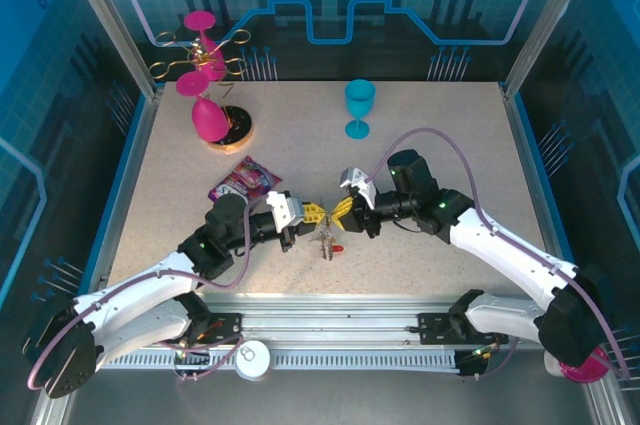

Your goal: Put the keys on the keyring

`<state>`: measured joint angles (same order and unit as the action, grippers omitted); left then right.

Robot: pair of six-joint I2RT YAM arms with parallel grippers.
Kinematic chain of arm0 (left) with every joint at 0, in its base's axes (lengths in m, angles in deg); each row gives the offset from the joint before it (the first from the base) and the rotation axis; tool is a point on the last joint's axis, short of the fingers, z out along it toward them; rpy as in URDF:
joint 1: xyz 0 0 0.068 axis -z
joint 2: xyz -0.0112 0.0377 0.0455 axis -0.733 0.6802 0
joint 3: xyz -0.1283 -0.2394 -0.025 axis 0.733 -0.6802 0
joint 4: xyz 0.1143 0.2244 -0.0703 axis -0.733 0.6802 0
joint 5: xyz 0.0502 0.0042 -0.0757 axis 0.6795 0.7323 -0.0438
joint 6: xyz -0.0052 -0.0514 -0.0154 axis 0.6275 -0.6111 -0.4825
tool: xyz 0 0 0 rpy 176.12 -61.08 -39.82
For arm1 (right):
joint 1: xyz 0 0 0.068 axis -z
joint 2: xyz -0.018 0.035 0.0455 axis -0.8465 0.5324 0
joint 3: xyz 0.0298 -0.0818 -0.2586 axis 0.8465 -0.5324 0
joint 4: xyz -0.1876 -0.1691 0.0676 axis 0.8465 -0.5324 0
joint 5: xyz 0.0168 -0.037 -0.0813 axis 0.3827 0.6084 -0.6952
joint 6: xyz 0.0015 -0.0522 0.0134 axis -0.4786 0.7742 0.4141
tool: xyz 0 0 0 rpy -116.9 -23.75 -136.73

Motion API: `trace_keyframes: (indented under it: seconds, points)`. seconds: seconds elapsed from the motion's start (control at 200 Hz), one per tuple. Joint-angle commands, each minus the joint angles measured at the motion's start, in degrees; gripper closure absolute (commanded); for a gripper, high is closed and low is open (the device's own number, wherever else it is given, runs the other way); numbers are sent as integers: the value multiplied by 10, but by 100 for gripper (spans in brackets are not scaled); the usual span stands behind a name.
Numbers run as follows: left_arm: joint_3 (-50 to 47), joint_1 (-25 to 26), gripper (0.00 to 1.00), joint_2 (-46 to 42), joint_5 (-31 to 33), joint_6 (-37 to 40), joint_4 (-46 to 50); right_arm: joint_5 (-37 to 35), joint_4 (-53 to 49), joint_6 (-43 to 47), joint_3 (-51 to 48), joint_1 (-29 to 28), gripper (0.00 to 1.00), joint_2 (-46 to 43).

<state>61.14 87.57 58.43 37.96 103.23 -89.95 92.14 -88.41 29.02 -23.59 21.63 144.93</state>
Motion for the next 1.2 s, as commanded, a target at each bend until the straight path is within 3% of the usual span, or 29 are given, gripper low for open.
trace_keyframes:
  seconds: [0.0,0.2,0.575,0.956,1.051,1.136,1.196]
  points:
    - [-2,4,100,1,1,-6,-47,11,26,-9,-9,0,81,-5]
    - [-4,4,100,1,0,-8,-47,-27,75,20,-42,4,67,-57]
    - [-2,4,100,5,-12,-14,-46,-1,131,63,-44,-6,65,-49]
    - [-2,4,100,13,-25,-22,-55,14,161,63,-38,-15,75,-24]
    - [-2,4,100,13,-26,-24,-59,20,163,65,-37,-17,85,-20]
    - [-2,4,100,12,-24,-25,-61,25,157,71,-33,-17,100,-18]
    - [-3,4,100,11,-21,-25,-59,24,147,78,-30,-17,100,-19]
